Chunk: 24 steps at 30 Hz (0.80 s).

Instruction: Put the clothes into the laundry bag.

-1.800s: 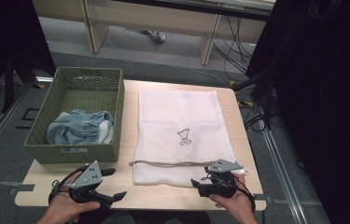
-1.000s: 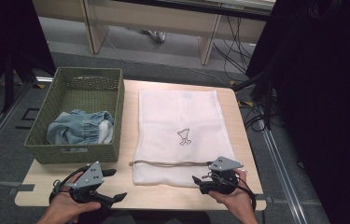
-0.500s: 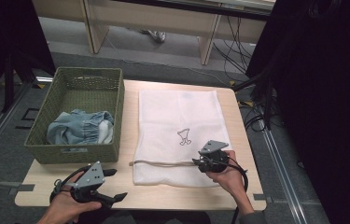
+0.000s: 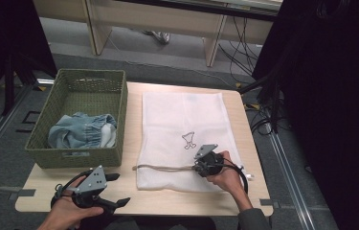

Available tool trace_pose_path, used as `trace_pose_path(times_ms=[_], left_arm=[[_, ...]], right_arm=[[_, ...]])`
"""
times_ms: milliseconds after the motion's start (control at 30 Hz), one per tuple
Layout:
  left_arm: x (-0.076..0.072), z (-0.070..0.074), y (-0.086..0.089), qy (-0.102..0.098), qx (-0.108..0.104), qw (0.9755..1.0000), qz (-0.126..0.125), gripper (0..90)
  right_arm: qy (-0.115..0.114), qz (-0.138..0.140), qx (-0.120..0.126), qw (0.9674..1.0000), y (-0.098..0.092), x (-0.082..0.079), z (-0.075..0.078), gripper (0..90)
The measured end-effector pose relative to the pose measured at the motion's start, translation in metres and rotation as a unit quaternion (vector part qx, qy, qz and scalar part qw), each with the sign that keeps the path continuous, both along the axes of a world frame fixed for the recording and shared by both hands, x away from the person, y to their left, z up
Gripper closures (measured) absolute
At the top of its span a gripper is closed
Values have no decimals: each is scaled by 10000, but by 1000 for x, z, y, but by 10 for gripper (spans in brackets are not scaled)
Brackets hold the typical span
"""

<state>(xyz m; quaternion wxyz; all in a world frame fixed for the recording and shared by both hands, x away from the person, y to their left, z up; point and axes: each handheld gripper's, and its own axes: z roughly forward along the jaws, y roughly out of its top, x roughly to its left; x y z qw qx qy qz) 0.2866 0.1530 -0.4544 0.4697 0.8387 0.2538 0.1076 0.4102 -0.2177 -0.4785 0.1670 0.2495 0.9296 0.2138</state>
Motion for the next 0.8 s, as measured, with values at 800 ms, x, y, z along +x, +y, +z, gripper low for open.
trace_pose_path(times_ms=[800], left_arm=[[1, 0, 0, 4, 46, 10000, 31, 173]], right_arm=[[198, 432, -357, 9982, 24, 22, -4, 750]])
